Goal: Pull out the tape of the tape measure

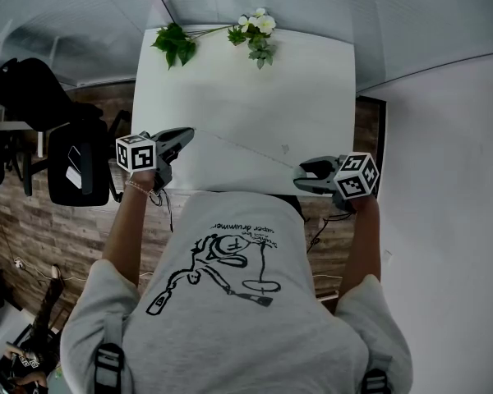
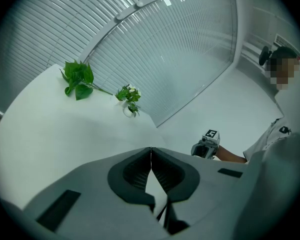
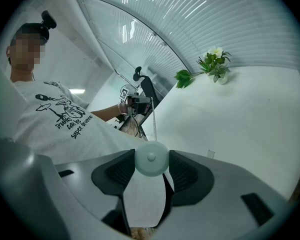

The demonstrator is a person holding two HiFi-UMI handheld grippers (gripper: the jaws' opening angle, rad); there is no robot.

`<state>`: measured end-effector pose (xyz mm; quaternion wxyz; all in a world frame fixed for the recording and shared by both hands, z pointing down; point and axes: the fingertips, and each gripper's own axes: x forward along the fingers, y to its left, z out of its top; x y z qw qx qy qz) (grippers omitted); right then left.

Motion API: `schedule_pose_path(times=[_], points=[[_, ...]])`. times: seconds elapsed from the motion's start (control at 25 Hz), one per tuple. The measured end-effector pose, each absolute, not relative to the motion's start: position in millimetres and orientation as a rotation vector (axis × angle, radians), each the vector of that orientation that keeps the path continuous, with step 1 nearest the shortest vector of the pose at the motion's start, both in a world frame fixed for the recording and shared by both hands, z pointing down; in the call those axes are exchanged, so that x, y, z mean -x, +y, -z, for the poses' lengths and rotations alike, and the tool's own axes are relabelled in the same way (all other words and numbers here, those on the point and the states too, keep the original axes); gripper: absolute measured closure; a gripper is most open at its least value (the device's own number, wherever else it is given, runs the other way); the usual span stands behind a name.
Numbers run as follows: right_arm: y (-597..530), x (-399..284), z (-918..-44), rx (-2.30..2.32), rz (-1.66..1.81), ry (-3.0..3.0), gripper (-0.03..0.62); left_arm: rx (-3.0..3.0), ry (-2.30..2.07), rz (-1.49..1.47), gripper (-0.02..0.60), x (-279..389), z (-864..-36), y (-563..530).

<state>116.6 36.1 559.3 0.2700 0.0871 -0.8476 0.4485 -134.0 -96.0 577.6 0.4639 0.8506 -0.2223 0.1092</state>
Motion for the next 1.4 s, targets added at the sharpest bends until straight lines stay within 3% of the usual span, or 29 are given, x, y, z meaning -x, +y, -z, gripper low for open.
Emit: schedule_pose_path(times=[1.4], points=[[43,-125,-567,-0.235,-1.228,-2.256,0.372,-2.057,-0.642,-0.286,0.56,164,-592,-106]])
